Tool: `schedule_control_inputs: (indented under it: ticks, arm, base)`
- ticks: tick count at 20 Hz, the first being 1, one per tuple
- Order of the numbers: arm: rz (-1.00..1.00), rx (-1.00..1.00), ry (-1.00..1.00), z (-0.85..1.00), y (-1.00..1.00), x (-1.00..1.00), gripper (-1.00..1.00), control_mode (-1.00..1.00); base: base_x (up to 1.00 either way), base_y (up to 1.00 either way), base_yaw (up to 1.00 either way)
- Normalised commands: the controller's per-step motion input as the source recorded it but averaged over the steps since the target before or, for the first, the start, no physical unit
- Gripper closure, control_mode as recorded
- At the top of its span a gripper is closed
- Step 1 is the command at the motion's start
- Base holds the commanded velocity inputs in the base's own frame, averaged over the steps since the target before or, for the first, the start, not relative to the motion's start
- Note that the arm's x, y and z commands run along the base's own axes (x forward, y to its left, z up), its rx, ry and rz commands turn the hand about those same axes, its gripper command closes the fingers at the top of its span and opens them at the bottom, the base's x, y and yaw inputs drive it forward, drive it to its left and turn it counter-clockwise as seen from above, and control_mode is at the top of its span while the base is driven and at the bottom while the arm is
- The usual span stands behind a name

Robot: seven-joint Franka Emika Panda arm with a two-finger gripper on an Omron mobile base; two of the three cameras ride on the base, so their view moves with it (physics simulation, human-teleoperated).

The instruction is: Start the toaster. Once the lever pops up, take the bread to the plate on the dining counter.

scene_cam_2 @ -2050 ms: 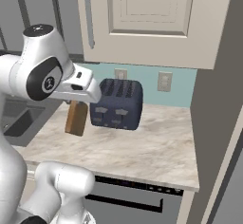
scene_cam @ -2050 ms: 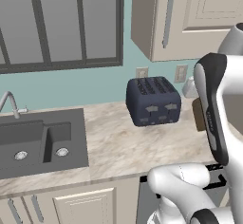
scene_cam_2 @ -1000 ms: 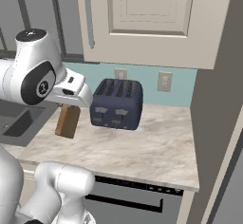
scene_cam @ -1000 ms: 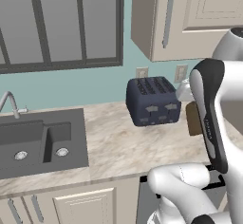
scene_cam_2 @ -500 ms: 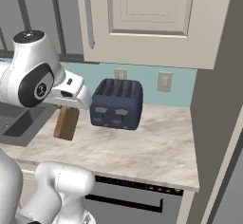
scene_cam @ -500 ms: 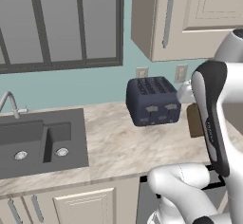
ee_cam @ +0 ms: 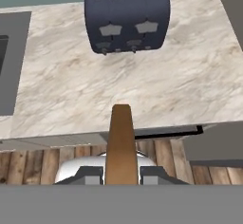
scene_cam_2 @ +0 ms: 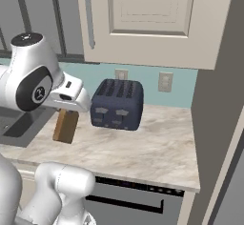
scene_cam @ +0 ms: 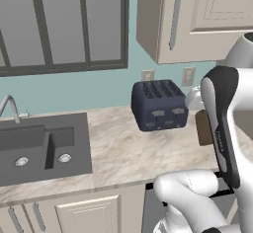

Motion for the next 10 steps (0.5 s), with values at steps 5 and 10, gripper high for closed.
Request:
schedule_control_inputs:
  ticks: [5,10]
  arm:
    - [0.00,0.00,0.00,0.00,0.00,0.00,1.00,1.00]
    - [0.00,0.00,0.00,0.00,0.00,0.00,1.00,1.00]
  base:
    - [-0.65,-0.05,0.09]
    - [-0.95,-0.02,0.28]
